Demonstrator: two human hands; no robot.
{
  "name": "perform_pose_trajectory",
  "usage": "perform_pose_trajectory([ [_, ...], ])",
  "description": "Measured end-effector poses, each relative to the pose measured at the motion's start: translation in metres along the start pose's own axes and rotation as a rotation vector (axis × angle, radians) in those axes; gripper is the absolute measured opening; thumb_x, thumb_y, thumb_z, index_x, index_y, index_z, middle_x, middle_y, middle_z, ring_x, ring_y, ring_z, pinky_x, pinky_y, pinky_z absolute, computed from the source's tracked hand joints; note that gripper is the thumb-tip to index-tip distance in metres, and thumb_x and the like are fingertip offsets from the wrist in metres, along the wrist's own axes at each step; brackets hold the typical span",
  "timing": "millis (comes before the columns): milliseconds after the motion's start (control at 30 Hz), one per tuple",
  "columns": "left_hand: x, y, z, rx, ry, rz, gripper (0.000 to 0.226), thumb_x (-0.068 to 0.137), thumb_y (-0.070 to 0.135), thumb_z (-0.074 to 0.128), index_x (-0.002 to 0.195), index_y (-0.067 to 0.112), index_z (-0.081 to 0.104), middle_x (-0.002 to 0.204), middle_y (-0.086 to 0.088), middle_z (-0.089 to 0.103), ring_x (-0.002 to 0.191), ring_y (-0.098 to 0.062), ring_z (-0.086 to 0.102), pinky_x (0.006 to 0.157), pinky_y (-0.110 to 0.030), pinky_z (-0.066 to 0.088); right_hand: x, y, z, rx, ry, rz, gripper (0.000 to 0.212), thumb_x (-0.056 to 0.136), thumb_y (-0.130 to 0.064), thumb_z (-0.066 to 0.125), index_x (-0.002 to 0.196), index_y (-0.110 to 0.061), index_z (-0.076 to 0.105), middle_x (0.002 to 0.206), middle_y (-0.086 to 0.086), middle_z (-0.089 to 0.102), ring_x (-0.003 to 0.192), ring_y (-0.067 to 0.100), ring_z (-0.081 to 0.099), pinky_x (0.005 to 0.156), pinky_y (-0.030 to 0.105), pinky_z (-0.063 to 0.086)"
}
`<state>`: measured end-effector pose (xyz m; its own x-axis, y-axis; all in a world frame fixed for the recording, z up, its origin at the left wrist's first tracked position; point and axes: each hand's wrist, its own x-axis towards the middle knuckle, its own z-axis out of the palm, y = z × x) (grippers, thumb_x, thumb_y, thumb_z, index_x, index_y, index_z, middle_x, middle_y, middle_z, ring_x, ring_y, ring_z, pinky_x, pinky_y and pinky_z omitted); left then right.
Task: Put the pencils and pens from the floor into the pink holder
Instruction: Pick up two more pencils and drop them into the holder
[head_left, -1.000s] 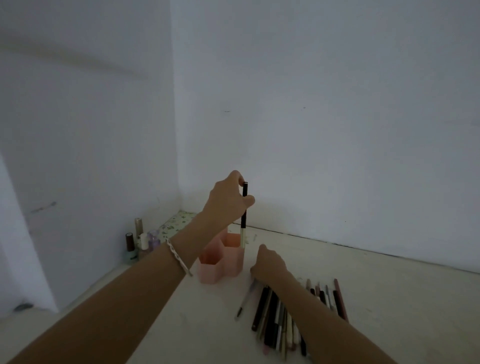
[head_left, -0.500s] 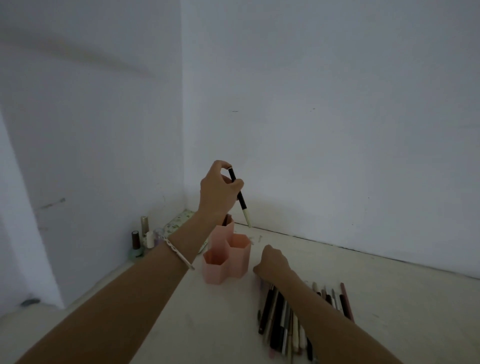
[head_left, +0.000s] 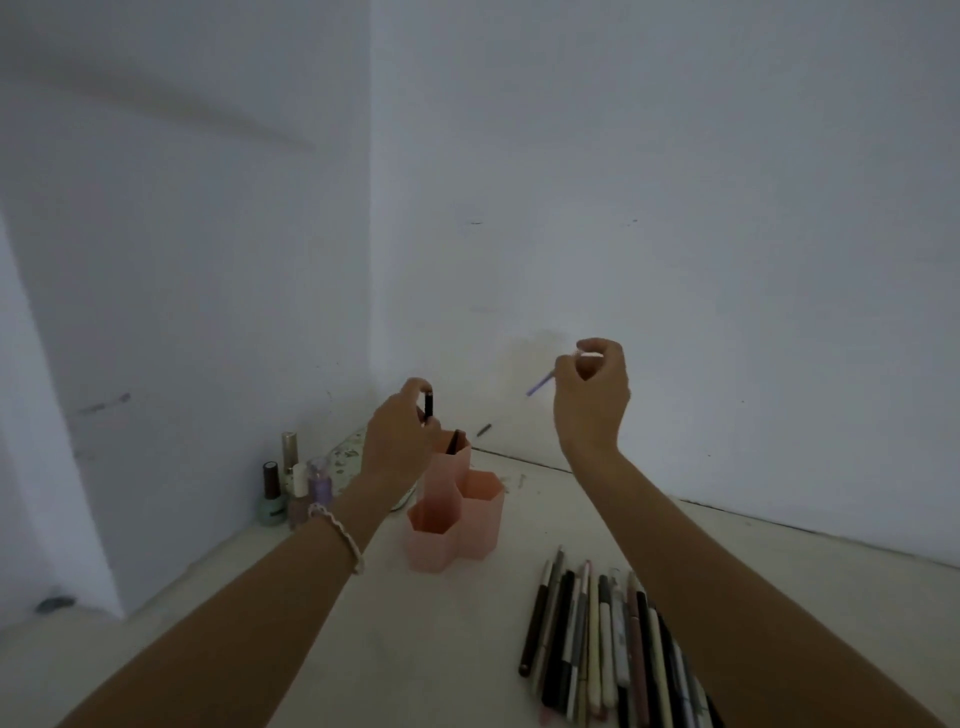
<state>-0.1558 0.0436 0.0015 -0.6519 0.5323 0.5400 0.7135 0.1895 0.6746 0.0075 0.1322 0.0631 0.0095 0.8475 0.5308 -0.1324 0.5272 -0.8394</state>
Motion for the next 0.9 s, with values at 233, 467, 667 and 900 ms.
perform_pose_trajectory([
  [233,0.011,-0.003,-0.028,0.022,0.214,-0.034,0.027,0.094,0.016,0.041,0.106,0.015,0.065,0.097,-0.003,0.064,0.085,-0.019,0.060,0.072,-0.029,0.046,-0.028,0.012,0.038,-0.142,-0.205,-0.249,0.016,0.095,-0.012,0.049,0.110,-0.015,0.054,0.086,0.002,0.062,0.079,0.018,0.058,0.068,0.027,0.048],
  [467,-0.006,0.053,-0.031,-0.156,0.157,-0.005,0.020,0.088,0.006,0.046,0.095,0.015,0.062,0.088,-0.002,0.066,0.078,-0.021,0.063,0.070,-0.033,0.053,-0.034,0.041,0.026,-0.370,-0.410,-0.220,0.032,0.093,-0.007,0.050,0.121,-0.015,0.063,0.098,0.001,0.070,0.078,0.008,0.058,0.075,0.014,0.050],
  [667,-0.053,0.095,0.031,0.154,-0.644,-0.014,0.013,0.090,0.010,0.053,0.098,0.005,0.063,0.090,-0.009,0.071,0.073,-0.021,0.073,0.064,-0.029,0.060,-0.006,0.049,-0.032,-0.476,-0.297,-0.108,0.032,0.091,-0.005,0.047,0.120,-0.014,0.057,0.065,-0.006,0.058,0.052,0.004,0.052,0.048,0.012,0.040],
  [900,-0.101,0.076,0.088,0.433,-0.957,-0.085,0.028,0.086,0.006,0.061,0.113,0.000,0.055,0.118,-0.017,0.060,0.096,-0.029,0.064,0.077,-0.030,0.054,0.005,0.068,-0.078,-0.597,-0.414,0.097,0.030,0.088,-0.007,0.051,0.117,-0.015,0.057,0.070,-0.004,0.057,0.056,0.009,0.054,0.049,0.021,0.042],
])
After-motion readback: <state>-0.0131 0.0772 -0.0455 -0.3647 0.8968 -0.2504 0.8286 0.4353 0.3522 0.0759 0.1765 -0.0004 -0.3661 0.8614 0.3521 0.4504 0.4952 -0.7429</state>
